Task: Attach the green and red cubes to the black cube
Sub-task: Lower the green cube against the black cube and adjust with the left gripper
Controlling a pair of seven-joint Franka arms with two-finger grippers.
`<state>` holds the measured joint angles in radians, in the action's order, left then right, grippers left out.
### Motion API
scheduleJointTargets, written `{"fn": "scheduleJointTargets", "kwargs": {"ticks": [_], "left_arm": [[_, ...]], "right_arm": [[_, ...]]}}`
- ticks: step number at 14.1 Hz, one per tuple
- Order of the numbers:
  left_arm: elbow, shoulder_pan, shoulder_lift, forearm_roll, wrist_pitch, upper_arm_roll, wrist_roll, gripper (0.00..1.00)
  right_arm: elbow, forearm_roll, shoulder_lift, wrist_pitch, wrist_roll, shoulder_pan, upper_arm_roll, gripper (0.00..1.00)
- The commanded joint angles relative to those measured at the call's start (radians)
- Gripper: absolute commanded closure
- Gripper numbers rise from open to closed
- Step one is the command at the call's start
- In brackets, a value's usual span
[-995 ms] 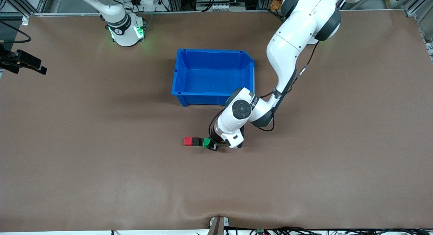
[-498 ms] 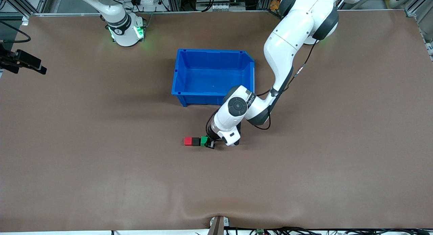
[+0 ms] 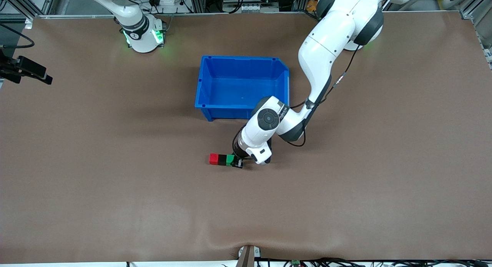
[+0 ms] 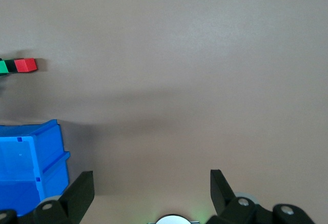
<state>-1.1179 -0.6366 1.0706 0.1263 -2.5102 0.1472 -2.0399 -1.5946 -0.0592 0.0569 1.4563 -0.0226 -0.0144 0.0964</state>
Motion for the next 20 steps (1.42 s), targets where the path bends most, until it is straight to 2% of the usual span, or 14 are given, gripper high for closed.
{"fn": "scheduleJointTargets", "kwargs": {"ticks": [1,5,13,20], "left_arm": [[0.026,-0.005,-0.02,0.021,0.074,-0.02,-0.02,1.0],[0.024,0.023,-0.055,0.024,0.168,-0.02,-0.031,1.0],[0.021,0.028,-0.054,0.021,0.229,-0.023,-0.031,1.0],[0.015,0.046,-0.047,0.021,0.231,-0.021,0.03,1.0]], "right_arm": [[0.016,0.004,-0.003,-0.014,0.016,-0.002,-0.006,0.0],[0.018,0.004,-0.002,-0.014,0.016,-0.004,-0.006,0.0],[0.018,0.002,-0.003,-0.014,0.016,-0.002,-0.006,0.0],[0.021,0.002,-0.003,-0.014,0.016,-0.002,-0.006,0.0]]}}
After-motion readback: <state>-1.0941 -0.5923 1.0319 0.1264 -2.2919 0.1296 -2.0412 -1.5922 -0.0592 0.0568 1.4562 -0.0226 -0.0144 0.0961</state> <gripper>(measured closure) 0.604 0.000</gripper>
